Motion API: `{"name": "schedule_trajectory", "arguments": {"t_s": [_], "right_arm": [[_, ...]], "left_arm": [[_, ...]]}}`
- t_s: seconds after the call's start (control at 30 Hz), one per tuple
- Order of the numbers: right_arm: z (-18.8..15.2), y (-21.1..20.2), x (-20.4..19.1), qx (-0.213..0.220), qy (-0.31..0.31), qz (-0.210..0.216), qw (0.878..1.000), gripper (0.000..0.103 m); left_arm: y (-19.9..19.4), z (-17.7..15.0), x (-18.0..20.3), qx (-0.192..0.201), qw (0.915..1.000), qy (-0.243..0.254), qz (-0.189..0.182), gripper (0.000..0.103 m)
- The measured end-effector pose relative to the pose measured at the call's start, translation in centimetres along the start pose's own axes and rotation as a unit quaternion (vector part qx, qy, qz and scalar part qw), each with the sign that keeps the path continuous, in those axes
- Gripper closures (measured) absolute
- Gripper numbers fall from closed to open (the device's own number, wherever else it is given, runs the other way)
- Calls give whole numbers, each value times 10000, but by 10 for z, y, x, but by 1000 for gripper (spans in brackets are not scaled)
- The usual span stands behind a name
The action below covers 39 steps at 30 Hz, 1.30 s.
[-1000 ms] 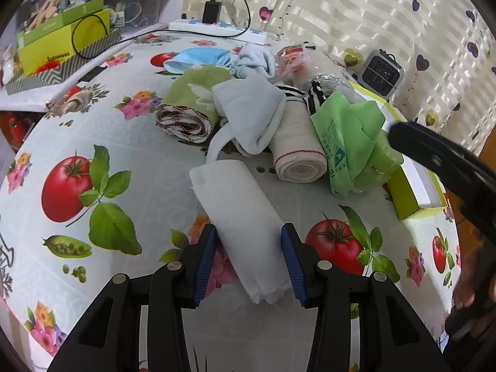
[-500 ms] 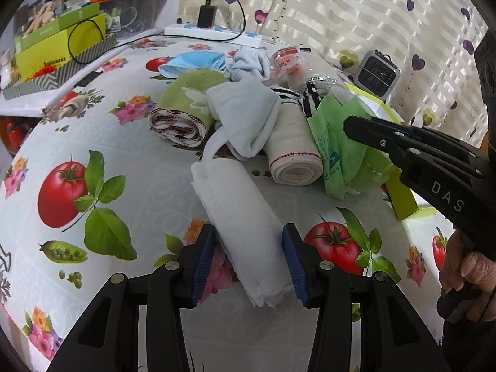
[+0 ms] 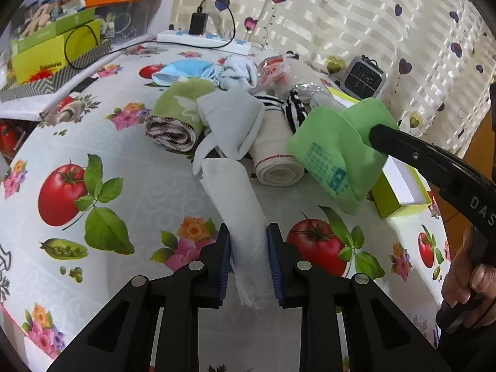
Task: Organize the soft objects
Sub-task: 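Carry the white towel and green cloth with both grippers into the yellow box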
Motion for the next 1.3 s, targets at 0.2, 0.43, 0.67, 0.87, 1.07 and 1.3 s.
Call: {"name": "schedule_trajectory", "arguments": {"t_s": [0.2,0.43,0.67,0.87,1.07,1.3], "right_arm": [[1,-18,0,142,119,35,9998,100],[2,-38,4,310,251,3,9992,100],[4,-52,15,450,407,-106,9981,100],[8,-65,35,599,548,-342,9961,100],[9,-75,69,682,764,-654,9926,100],[3,-77,111,685,1149,-932,9866,100]], "left_arm": [[-12,3,4,125,9999,32,-27,83],[-25,8,12,269,9995,120,-95,83],[-32,17,29,384,9987,261,-222,83],[-30,28,50,425,9973,454,-400,83],[-24,40,76,462,9947,684,-615,83],[-10,51,110,452,9903,955,-903,83]]}}
Point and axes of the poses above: each gripper's, at about its wrist camera, not at the fingertips, and y roughly the way its jaws point, x to its right, z to its top, the point moved 5 cm from there along y, roughly the way its jaws point, and after that the axes turned 13 degrees about x, right-handed, at the moved point
